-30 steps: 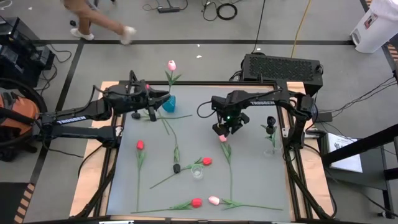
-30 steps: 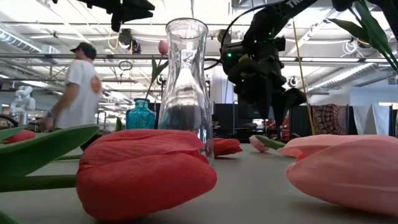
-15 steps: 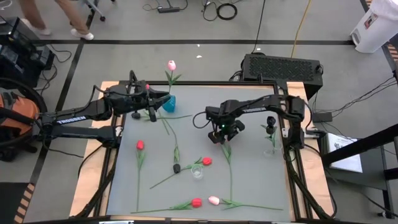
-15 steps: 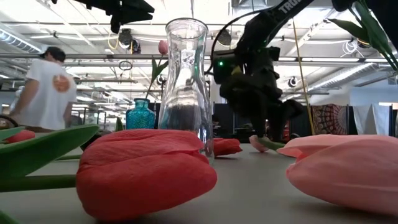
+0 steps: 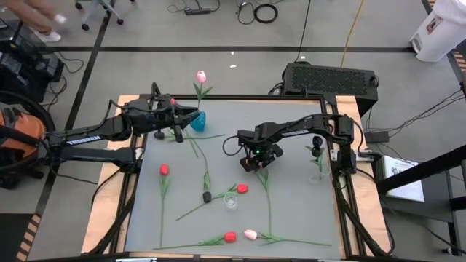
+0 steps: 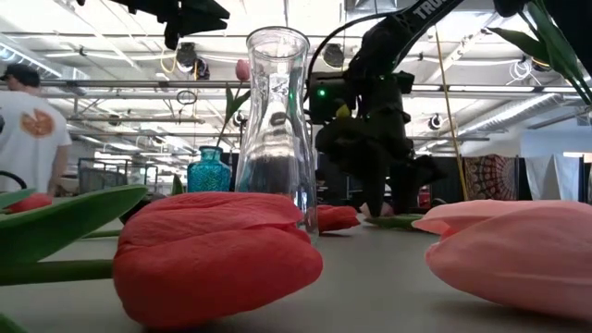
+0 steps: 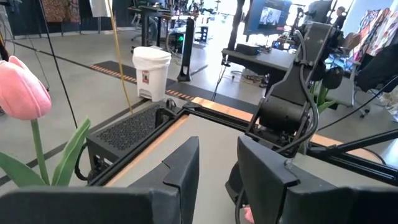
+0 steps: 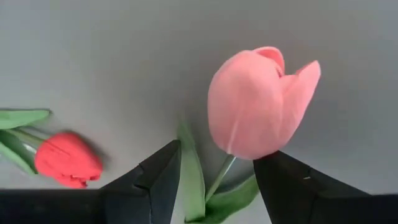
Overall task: Sort flowers into vase by color
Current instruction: Put pink flower into the blue vase
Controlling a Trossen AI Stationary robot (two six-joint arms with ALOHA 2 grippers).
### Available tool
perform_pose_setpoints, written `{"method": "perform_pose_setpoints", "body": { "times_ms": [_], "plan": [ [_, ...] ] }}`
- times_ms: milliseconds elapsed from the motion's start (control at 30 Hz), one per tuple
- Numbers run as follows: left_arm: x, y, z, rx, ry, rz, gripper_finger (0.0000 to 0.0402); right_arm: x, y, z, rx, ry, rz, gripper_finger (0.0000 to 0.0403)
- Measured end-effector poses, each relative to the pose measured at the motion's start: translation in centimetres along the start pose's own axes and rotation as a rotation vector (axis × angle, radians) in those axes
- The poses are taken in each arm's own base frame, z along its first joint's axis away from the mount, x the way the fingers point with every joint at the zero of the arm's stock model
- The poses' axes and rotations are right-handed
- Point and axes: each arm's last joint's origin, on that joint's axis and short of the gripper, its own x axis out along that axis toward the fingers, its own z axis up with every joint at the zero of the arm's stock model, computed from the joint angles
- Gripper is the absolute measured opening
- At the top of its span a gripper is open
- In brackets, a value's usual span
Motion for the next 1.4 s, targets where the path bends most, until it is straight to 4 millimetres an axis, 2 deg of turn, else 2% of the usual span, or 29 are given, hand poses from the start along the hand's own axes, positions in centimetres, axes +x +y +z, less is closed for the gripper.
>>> {"method": "perform_pose_setpoints", "body": {
  "times_ms": [800, 967, 1400],
  "plan": [
    [0.00, 0.00, 0.04, -0.002, -0.005, 0.000, 0.0116, -0.02, -0.47, -0.02, 0.014, -0.050, -0.089, 0.0187],
    [0.00, -0.01, 0.09, -0.026, -0.010, 0.000, 0.0116, -0.01, -0.46, -0.02, 0.013, -0.052, -0.090, 0.0152],
    [0.01, -0.02, 0.18, -0.028, -0.020, -0.002, 0.0116, 0.00, -0.44, -0.04, -0.015, -0.048, -0.088, 0.0024]
  ]
}}
